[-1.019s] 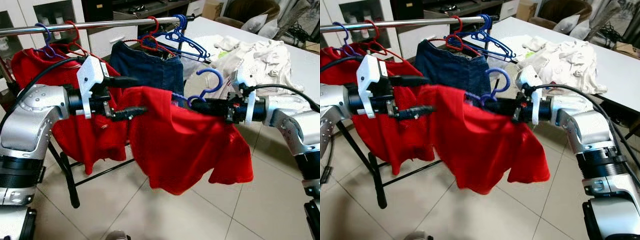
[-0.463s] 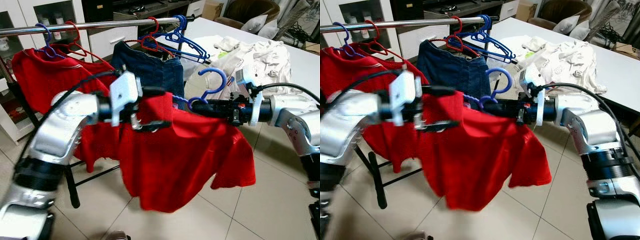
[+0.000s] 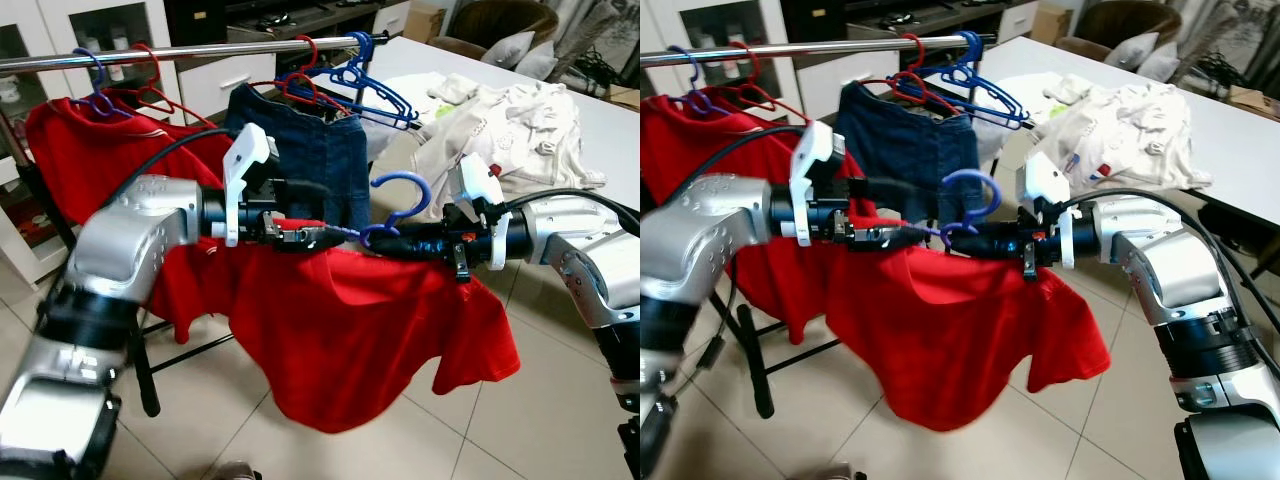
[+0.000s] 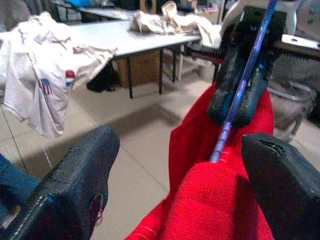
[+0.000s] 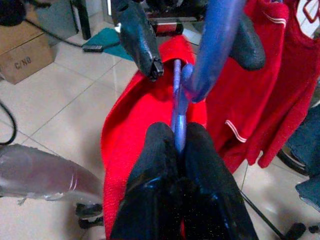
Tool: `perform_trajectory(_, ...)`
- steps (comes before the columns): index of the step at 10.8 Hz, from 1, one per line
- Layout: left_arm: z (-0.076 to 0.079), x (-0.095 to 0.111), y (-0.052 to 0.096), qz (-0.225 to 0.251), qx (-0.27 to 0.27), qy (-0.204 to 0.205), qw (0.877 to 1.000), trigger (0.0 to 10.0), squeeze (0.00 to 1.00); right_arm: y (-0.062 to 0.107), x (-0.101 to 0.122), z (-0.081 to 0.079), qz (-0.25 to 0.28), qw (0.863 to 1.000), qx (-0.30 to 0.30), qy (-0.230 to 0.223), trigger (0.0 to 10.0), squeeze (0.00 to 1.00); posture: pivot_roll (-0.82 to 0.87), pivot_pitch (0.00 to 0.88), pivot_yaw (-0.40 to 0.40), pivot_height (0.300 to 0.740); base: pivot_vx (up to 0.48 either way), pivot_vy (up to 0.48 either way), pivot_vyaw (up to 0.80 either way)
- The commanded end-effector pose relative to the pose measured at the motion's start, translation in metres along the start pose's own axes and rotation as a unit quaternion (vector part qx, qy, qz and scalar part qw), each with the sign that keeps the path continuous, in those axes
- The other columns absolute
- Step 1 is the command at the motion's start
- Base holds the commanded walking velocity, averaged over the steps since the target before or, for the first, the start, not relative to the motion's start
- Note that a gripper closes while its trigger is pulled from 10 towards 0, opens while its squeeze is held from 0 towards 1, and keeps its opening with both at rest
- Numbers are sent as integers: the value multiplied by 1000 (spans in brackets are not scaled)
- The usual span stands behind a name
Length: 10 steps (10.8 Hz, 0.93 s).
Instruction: Hang hanger
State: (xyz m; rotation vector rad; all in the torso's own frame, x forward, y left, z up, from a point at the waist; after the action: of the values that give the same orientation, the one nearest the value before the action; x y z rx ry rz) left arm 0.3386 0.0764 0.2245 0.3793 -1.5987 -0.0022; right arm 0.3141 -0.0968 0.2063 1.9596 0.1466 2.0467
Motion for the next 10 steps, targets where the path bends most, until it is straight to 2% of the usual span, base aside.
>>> perform_trajectory(1,3,0,-4,-19,-20,-4,1000,10000,0,3,10,-3,-4,999,8,34,10000,0,93,0,-95,740,0,0,0)
perform_trajectory(3,5,-5,-8,-70,-61,-11,996,0,0,2,5,-9,-39,997,28,61,10000,0,88,0,-87,740,0,0,0)
perform_trajectory(4,6,-4,-11,-75,-65,-16,995,0,0,2,5,-10,-43,997,28,65,10000,0,87,0,-84,740,0,0,0)
perform_trajectory(5,1,-9,-16,-113,-54,-57,990,0,0,2,7,-10,-41,996,27,69,10000,0,84,0,-79,740,0,0,0)
perform_trajectory(6,1,-15,-16,-131,-57,-70,987,0,0,2,9,-11,-38,996,26,71,10000,0,84,0,-77,740,0,0,0)
perform_trajectory(10,-2,-16,-18,-136,-58,-56,987,0,0,-1,11,-16,-37,996,41,77,10000,0,91,0,-83,740,0,0,0)
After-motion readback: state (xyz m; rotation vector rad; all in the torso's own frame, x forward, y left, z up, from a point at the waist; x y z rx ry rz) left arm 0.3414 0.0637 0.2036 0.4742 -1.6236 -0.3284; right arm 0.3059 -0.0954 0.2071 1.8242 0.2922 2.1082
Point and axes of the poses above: a point about 5 cm out from each wrist's last joint towards the gripper, its own y axis pointing back from the gripper into the wrist, its own x axis along the axis of the wrist's last joint, z = x × y, the point moved 6 cm from there along -y, pointing out of the wrist towards the gripper, and after that the axes turned 2 degrees about -y, right-handed, at the moved point
